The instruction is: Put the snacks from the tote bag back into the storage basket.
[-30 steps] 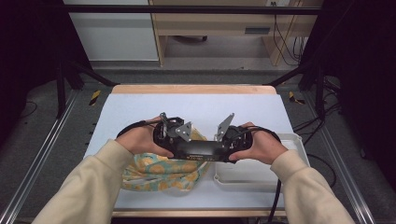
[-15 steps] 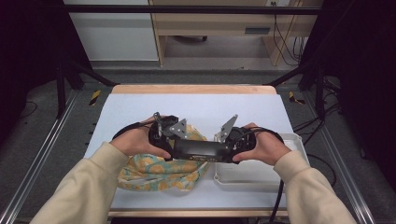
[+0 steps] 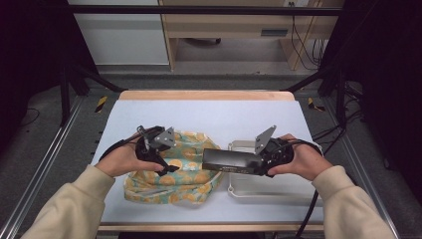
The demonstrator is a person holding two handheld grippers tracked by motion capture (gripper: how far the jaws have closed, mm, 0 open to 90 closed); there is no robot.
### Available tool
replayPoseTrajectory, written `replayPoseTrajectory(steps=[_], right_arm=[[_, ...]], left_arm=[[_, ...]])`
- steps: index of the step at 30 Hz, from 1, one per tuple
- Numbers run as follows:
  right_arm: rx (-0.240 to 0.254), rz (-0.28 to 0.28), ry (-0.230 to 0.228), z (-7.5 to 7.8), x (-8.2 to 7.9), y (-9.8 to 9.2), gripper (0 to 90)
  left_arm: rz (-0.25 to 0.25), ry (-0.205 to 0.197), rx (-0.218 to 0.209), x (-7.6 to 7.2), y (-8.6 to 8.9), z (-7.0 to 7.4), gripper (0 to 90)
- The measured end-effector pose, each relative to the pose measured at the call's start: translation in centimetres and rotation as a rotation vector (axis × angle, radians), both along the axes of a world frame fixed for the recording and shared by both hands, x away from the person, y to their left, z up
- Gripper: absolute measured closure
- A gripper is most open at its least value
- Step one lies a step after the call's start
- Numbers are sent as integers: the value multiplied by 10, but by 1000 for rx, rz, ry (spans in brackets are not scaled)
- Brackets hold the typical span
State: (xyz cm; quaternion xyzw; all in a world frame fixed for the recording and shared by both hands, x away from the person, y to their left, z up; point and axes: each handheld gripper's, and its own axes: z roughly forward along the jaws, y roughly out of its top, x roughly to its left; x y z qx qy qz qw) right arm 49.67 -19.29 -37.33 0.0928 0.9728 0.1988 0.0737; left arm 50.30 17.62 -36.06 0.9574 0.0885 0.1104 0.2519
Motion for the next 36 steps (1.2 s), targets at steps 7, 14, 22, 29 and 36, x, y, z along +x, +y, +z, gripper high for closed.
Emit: replayPoseTrajectory(steps=[7,14,22,29,36], right_arm=[[8,-2,-8,-2,-4,-23,418],[4,-2,-15,-4,-9,-45,418],[12,-26,-21,-5,-13,-69,418],[7,-57,-23,-9,-12,-88,418],[7,-76,-15,-15,-10,-98,418]], left_arm=[[15,7,-8,-7,14,-11,121],[37,20,-9,-10,27,-19,119],[62,15,-10,-17,44,-18,119],[66,8,32,-23,51,-23,119],[69,-3,12,-30,57,-24,114]])
